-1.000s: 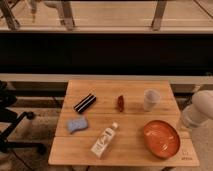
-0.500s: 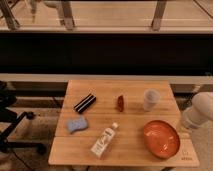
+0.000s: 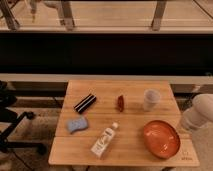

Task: Push the ceramic bowl across the table

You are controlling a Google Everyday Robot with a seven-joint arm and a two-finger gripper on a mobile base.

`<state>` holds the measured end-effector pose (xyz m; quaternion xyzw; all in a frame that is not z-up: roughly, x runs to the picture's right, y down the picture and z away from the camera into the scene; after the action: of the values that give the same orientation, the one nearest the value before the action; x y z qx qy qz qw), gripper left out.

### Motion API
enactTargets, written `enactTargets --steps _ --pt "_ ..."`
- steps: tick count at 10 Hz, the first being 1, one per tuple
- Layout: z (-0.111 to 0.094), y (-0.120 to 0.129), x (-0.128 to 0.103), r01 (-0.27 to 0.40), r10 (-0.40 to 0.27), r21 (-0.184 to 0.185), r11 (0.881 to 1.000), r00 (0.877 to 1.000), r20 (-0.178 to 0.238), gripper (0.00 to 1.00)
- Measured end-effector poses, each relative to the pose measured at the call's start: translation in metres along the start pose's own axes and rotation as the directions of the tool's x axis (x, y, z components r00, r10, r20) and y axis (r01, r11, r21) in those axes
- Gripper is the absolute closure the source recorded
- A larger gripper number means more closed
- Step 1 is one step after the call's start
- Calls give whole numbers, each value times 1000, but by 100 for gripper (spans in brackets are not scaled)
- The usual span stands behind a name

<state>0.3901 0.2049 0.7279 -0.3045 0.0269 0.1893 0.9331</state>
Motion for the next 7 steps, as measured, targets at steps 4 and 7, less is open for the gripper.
enactTargets --steps 4,7 --pt "6 2 2 -11 11 -6 1000 1000 11 72" --pt "10 2 1 -18 19 -10 1000 1000 18 72"
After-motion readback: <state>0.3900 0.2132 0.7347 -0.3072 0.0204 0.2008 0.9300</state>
